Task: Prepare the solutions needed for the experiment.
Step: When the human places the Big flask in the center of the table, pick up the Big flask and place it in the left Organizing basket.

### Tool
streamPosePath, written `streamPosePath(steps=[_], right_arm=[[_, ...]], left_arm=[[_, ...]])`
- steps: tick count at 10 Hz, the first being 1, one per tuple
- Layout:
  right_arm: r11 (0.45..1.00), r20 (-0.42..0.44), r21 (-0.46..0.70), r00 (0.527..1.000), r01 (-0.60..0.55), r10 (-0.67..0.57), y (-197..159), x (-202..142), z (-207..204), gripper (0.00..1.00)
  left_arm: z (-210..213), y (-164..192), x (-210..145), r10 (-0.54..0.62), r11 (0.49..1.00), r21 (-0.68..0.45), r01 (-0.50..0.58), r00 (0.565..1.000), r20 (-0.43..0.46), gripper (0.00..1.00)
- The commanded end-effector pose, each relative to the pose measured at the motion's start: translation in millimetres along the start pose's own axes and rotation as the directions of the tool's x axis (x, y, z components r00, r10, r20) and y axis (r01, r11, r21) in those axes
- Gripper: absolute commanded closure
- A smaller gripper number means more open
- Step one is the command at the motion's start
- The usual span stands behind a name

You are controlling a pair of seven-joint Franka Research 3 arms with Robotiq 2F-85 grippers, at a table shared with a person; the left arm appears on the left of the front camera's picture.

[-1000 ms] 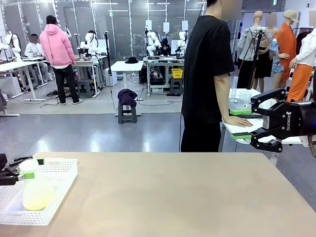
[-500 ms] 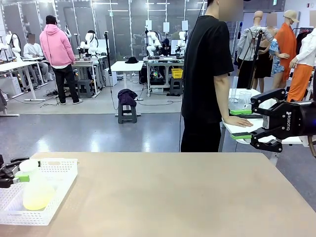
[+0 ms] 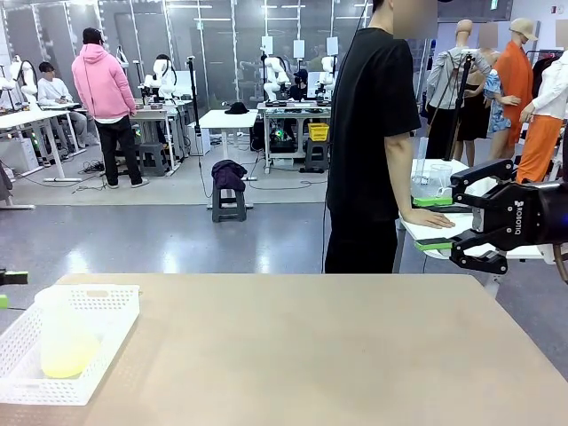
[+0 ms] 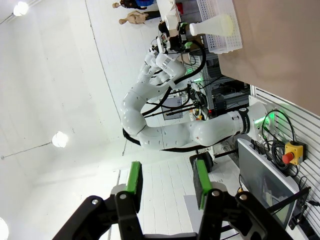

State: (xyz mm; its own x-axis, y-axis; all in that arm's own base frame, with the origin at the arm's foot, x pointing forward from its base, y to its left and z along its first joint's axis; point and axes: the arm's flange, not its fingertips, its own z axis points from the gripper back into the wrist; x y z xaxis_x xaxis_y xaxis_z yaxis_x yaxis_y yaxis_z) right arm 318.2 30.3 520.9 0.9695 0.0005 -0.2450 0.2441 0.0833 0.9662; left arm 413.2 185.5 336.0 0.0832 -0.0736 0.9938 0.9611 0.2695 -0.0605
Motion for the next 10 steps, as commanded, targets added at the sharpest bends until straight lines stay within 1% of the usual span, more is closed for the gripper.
streamPosePath(steps=[1,2,3,4,5,6,7,8,9,10], right_arm=[[1.000,0.004,0.006,1.000,0.010,-0.010,1,0,0,0.47],[1.000,0.004,0.006,1.000,0.010,-0.010,1,0,0,0.47],[1.000,0.004,0.006,1.000,0.010,-0.010,1,0,0,0.47],[1.000,0.004,0.006,1.000,0.010,-0.010,1,0,0,0.47],[1.000,0.004,0.006,1.000,0.010,-0.010,1,0,0,0.47],[1.000,0.004,0.006,1.000,0.010,-0.010,1,0,0,0.47],[1.000,0.004,0.006,1.000,0.010,-0.010,1,0,0,0.47],[1.000,0.004,0.006,1.000,0.010,-0.010,1,0,0,0.47],[1.000,0.004,0.006,1.000,0.010,-0.010,1,0,0,0.47],[1.000,0.004,0.006,1.000,0.010,-0.010,1,0,0,0.47]], left_arm=[[-13,-37,46,0.205,0.979,-0.023,-0.204,0.977,0.063,0.00],[-20,-55,69,0.294,0.955,-0.050,-0.291,0.952,0.080,0.00],[-28,-65,85,0.383,0.922,-0.107,-0.371,0.916,0.118,0.00],[-40,-71,97,0.451,0.890,-0.129,-0.436,0.885,0.116,0.00],[-55,-72,109,0.533,0.836,-0.226,-0.500,0.838,0.120,0.00],[-69,-69,121,0.580,0.805,-0.224,-0.549,0.809,0.101,0.00],[-85,-65,137,0.585,0.789,-0.250,-0.561,0.810,0.027,0.00],[-99,-58,142,0.623,0.755,-0.258,-0.603,0.783,-0.007,0.00],[-118,-54,146,0.679,0.696,-0.270,-0.666,0.732,-0.056,0.00],[-134,-51,146,0.733,0.646,-0.224,-0.730,0.674,-0.085,0.00]])
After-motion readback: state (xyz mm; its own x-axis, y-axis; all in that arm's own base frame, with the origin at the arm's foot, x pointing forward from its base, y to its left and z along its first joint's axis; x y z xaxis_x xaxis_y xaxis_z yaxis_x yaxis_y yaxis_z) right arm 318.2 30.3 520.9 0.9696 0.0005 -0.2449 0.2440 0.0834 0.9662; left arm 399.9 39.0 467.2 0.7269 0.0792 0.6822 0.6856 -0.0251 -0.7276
